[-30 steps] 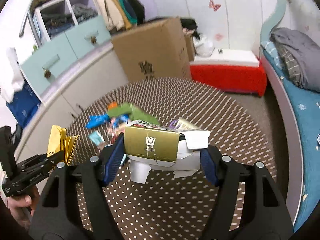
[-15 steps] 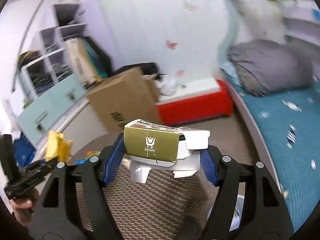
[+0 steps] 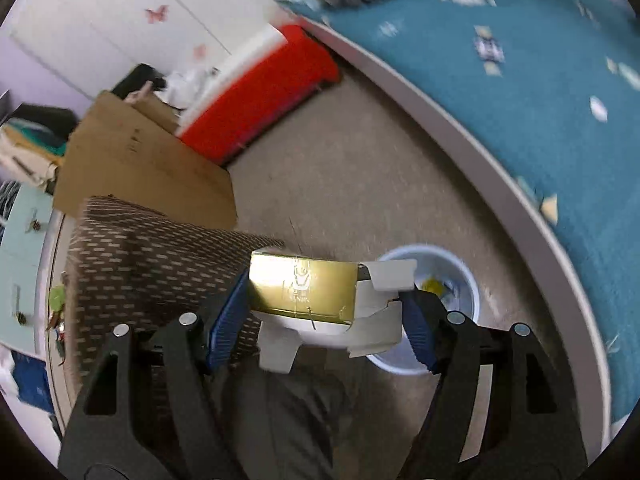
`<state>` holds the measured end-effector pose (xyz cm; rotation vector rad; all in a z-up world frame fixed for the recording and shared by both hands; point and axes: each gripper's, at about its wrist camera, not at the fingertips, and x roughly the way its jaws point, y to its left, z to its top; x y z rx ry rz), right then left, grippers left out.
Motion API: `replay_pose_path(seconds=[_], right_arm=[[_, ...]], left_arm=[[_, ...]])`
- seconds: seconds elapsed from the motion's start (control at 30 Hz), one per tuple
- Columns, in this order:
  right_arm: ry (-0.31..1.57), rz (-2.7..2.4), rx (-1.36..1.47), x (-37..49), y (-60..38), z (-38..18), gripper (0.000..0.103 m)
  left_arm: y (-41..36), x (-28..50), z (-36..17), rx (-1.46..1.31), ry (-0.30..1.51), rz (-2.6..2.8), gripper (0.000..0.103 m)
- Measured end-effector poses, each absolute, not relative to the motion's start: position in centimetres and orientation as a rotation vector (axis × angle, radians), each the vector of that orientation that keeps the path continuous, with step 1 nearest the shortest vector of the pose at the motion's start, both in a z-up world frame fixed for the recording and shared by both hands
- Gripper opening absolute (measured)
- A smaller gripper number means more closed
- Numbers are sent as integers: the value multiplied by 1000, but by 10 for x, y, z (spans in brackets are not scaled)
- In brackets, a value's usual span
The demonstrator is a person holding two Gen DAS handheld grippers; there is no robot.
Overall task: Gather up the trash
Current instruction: 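Carry both items over the wastebasket and open both grippers to drop them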
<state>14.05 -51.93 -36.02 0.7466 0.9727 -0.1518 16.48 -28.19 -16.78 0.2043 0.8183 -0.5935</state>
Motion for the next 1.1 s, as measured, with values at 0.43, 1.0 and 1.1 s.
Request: replay_pose_path(seconds=[0.43,1.0,1.1], right_arm=[[857,-261,862,92,-581,-350,94],[725,-265,783,70,-577,-282,96],[723,-254,773,75,-569,-276,96]], left_arm=[[-378,173,-256,366,1009,-698,34],[-406,184,-279,366,1062,-713,90],[-396,182,-266,344,1039,-720,90]])
